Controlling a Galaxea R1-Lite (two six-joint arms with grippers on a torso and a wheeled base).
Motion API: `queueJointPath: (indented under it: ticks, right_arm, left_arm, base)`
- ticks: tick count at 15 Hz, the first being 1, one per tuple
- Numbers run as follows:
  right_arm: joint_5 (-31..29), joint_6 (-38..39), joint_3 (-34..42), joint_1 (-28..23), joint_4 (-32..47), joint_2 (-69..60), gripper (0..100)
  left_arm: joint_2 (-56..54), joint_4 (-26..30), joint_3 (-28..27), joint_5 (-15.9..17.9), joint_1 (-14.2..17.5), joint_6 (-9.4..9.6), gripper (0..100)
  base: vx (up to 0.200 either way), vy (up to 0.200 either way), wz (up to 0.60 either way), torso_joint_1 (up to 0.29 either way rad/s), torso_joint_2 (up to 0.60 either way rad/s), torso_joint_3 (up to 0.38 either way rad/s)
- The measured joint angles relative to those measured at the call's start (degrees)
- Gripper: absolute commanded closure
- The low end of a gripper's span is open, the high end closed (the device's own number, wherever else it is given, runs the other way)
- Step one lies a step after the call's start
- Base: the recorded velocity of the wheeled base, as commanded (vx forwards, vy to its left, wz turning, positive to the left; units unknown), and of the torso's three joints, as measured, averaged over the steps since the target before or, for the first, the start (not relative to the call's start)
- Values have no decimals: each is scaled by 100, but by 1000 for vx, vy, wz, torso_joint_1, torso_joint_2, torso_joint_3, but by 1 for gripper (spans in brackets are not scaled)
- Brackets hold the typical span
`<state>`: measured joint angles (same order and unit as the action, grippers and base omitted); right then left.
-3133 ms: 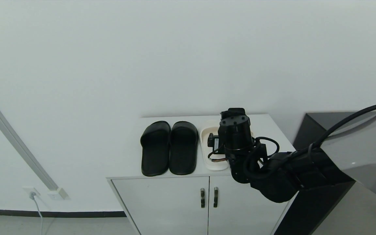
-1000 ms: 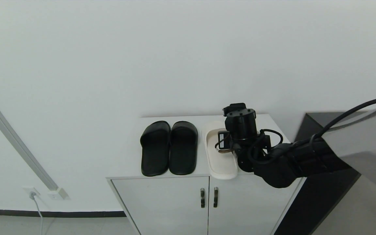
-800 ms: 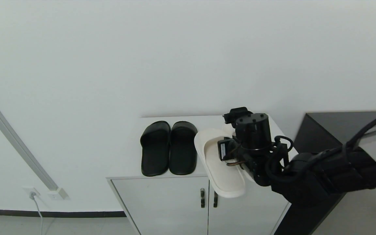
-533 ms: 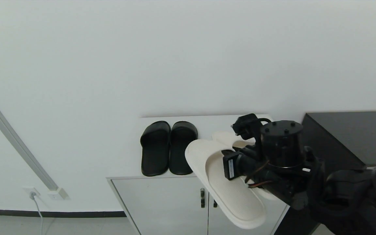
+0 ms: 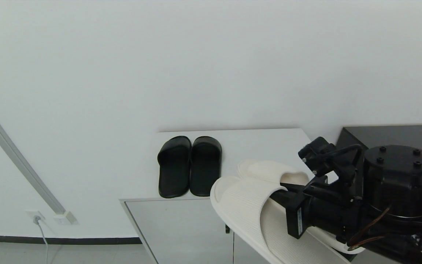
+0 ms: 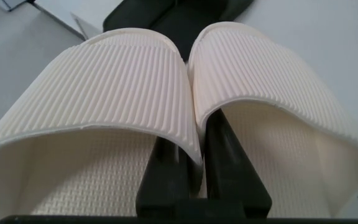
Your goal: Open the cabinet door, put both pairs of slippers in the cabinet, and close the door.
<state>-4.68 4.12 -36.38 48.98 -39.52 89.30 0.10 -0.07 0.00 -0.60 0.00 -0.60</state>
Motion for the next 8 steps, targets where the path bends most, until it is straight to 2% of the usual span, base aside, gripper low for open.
queueJointPath:
  ticks: [5, 8]
  right_arm:
    - [123, 0, 83, 7, -16, -96, 100]
    - [121, -5, 105, 2, -9, -116, 100]
  left_arm:
    - [0, 0, 0, -6, 0, -11, 100]
    - [0, 2, 0, -6, 0, -16, 100]
  base:
    - [0, 0, 0, 0, 0, 0]
    - [-200, 0, 0, 4, 4, 2]
